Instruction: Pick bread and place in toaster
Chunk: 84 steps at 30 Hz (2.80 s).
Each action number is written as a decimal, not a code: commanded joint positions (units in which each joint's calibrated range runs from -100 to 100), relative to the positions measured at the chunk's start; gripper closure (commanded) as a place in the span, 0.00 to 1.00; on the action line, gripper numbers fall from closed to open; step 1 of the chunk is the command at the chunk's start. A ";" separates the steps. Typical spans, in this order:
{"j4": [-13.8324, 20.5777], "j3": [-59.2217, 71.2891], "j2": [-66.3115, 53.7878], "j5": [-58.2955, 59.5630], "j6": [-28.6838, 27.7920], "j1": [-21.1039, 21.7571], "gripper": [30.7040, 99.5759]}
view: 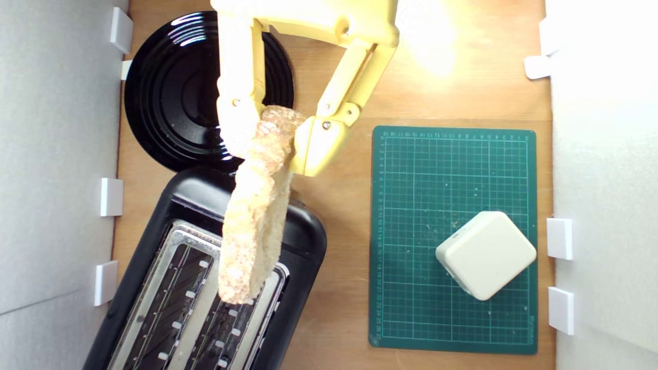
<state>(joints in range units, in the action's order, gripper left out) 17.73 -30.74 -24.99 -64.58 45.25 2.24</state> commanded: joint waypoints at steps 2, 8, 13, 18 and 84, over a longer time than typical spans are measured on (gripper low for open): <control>0.41 -2.89 0.28 -0.01 3.85 -4.50 0.55; 0.41 -2.53 4.36 0.33 5.00 -10.70 0.56; 0.41 -2.53 7.60 0.75 4.89 -13.68 0.56; 0.32 -2.53 10.01 0.84 3.85 -15.62 0.56; 0.32 5.10 19.17 14.41 -5.89 -15.54 0.56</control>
<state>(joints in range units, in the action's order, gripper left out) 17.55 -24.92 -5.84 -52.63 39.35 -13.50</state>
